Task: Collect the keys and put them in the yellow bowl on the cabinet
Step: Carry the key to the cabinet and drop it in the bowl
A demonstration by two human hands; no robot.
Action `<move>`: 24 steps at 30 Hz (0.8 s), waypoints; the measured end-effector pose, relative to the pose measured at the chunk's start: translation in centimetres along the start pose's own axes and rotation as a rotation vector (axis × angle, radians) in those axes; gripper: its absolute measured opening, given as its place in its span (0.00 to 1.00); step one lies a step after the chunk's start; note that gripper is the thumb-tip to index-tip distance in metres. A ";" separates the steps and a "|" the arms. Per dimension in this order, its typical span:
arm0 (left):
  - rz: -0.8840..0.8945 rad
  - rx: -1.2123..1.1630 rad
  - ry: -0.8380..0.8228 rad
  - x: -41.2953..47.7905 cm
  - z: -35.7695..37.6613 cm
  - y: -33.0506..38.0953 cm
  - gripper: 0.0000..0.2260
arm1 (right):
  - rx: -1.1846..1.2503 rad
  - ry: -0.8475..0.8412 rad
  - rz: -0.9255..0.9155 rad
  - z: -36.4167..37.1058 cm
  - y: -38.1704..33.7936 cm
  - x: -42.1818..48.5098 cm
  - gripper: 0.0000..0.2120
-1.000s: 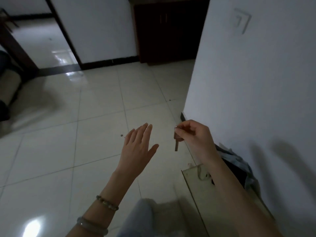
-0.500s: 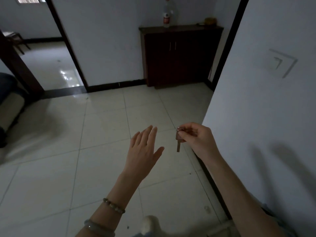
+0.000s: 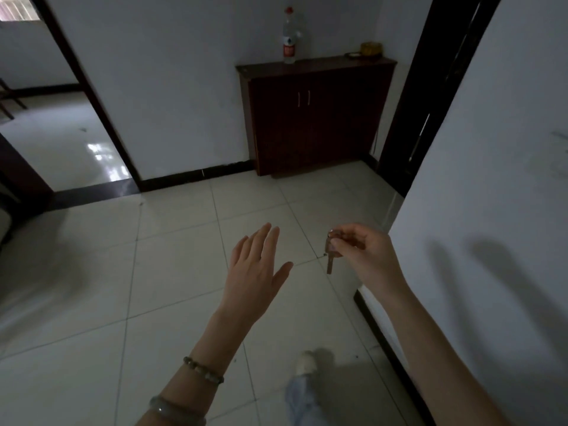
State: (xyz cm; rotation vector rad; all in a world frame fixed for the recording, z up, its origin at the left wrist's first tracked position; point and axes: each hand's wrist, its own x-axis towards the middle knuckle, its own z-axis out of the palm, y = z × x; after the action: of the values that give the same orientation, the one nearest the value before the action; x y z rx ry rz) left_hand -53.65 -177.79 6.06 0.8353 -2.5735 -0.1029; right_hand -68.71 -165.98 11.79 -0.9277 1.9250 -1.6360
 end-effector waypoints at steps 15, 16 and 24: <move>0.071 -0.063 0.078 29.9 7.6 -4.2 0.26 | -0.054 0.049 -0.089 -1.7 0.5 31.0 0.11; 0.071 -0.067 0.085 31.4 8.1 -4.4 0.26 | -0.060 0.049 -0.090 -1.9 0.6 32.5 0.11; 0.096 -0.088 0.085 42.3 12.7 -6.2 0.26 | -0.077 0.096 -0.067 -3.2 1.6 43.7 0.11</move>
State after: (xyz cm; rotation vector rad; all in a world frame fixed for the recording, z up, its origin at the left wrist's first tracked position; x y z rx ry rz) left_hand -86.34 -207.98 9.33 0.6683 -2.5045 -0.1472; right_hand -100.79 -195.78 14.62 -0.9700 2.0551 -1.6827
